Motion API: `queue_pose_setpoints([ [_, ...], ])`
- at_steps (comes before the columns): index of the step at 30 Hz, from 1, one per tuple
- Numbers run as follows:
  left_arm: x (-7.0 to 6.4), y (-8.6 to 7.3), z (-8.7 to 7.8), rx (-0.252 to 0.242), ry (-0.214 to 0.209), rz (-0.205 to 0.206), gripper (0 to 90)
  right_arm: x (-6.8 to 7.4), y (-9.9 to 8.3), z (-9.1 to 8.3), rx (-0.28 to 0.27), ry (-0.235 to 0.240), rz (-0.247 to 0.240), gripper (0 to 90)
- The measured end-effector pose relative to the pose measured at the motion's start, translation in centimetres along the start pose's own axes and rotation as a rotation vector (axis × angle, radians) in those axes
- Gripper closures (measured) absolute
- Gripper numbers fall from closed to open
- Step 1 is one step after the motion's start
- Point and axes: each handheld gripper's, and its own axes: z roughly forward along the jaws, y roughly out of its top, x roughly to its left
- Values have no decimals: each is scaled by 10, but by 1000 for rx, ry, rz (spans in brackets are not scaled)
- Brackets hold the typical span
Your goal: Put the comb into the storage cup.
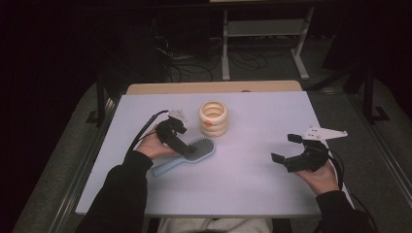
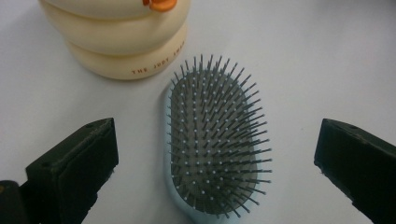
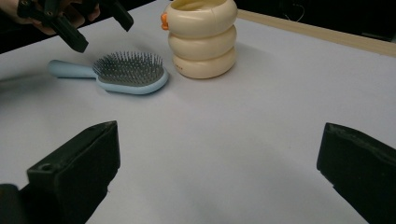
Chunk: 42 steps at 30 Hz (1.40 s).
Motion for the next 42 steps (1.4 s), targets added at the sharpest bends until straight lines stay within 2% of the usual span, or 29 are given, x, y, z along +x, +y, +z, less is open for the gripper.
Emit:
queue_pose_setpoints([
  [18,1,-1,20,31,5,10,0,0,0,0,2,1,-4,0],
  [25,2,-5,29,41,8,2,0,1,0,0,1,1,-6,0],
  [38,2,-6,38,54,11,10,0,1,0,0,3,6,-6,0],
  [42,1,-8,45,78,13,11,0,1,0,0,3,7,-3,0],
])
